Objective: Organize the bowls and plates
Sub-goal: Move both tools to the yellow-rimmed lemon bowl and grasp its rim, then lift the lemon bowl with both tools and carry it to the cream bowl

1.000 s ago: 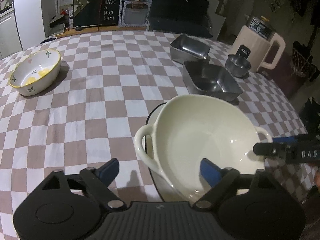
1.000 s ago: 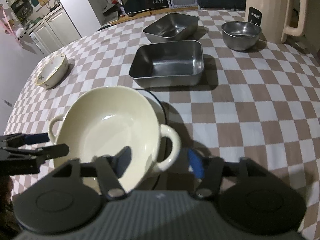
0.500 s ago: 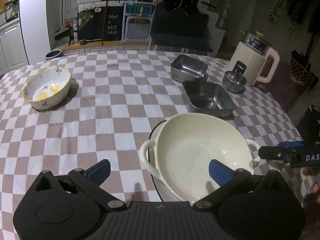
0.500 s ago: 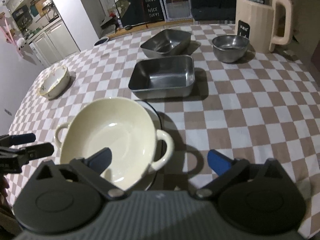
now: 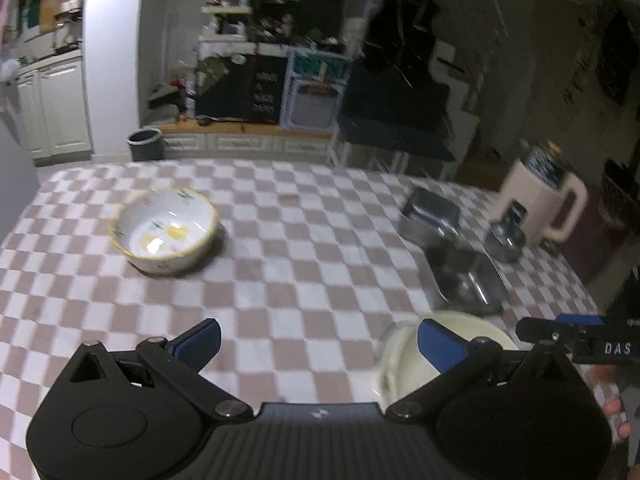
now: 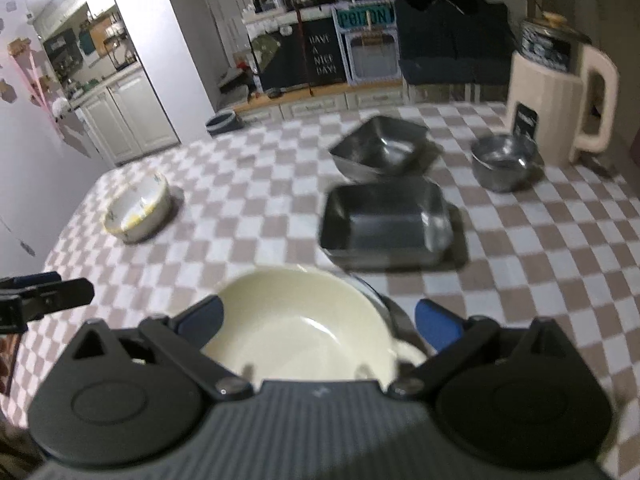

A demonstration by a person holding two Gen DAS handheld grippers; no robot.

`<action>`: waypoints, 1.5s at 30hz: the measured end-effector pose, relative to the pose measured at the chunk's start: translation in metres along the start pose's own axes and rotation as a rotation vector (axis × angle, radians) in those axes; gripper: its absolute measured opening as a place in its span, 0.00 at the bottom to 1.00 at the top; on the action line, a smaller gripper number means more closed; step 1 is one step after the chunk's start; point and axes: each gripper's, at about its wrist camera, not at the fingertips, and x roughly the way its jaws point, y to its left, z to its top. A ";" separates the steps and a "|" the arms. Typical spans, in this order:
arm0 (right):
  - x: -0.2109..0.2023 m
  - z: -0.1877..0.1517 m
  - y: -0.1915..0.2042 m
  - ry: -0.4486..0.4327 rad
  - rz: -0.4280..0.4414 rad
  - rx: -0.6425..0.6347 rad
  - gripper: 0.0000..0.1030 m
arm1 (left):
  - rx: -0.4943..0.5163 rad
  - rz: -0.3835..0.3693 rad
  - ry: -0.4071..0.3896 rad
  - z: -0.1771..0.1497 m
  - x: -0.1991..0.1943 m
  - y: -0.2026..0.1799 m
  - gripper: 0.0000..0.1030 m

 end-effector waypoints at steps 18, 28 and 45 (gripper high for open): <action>0.100 0.055 0.109 -0.033 0.162 0.002 0.92 | -0.111 0.180 -0.129 0.063 0.009 0.143 0.96; 0.196 0.083 0.145 0.093 0.262 0.242 0.53 | -0.167 0.149 -0.016 0.072 0.097 0.212 0.53; 0.274 0.093 0.197 0.134 0.174 0.020 0.16 | -0.109 0.124 0.024 0.078 0.192 0.247 0.16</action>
